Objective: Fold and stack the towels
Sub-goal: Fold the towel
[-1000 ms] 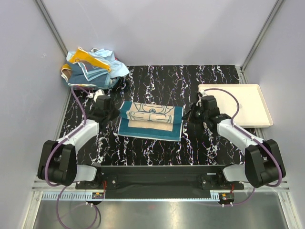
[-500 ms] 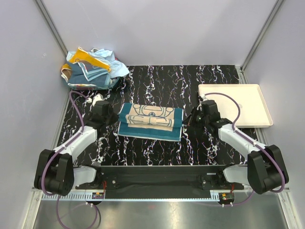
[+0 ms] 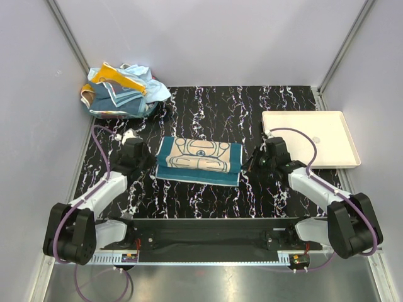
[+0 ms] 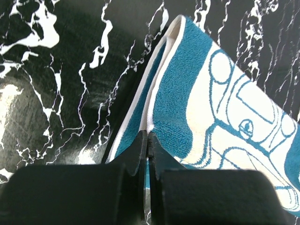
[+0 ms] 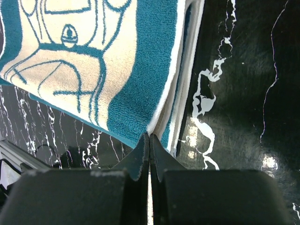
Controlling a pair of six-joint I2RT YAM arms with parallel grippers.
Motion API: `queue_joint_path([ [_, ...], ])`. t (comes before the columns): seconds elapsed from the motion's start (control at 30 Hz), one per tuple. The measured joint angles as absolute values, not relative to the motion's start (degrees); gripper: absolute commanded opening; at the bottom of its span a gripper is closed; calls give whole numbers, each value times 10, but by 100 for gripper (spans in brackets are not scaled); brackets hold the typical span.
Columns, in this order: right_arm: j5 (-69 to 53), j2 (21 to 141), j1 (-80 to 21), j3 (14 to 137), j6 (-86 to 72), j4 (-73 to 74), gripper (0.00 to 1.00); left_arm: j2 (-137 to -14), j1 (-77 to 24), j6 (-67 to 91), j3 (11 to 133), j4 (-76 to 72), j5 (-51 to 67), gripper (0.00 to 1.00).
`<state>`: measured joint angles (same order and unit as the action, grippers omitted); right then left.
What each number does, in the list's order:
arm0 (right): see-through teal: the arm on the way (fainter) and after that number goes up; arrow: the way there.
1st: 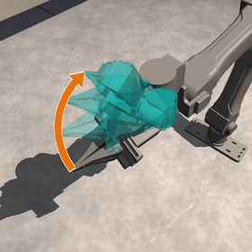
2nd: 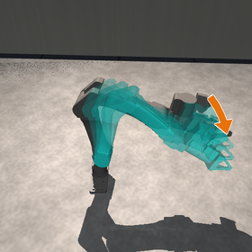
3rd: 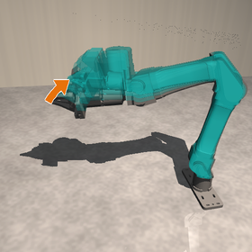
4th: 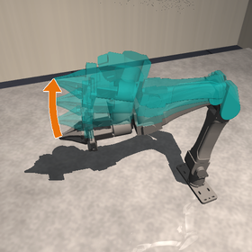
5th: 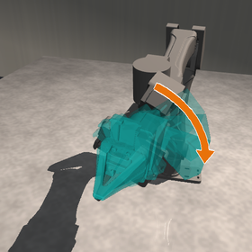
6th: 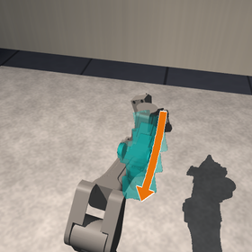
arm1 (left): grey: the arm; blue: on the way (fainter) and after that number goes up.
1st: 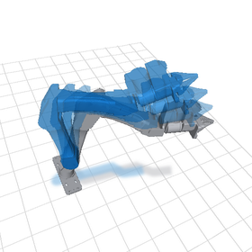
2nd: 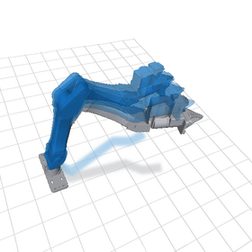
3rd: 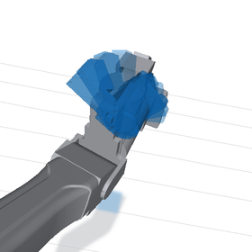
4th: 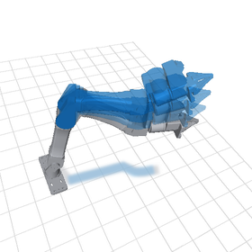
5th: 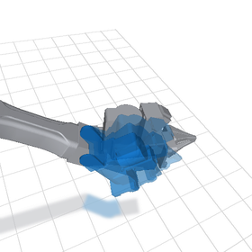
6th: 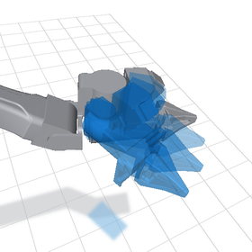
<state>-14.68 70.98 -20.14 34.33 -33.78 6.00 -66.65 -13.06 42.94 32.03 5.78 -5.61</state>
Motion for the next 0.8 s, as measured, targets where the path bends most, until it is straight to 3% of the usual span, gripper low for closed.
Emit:
queue_joint_path([
  [0.8, -152, 701, -214, 296, -349, 41, 2, -645, -131, 429, 266, 51, -44, 2],
])
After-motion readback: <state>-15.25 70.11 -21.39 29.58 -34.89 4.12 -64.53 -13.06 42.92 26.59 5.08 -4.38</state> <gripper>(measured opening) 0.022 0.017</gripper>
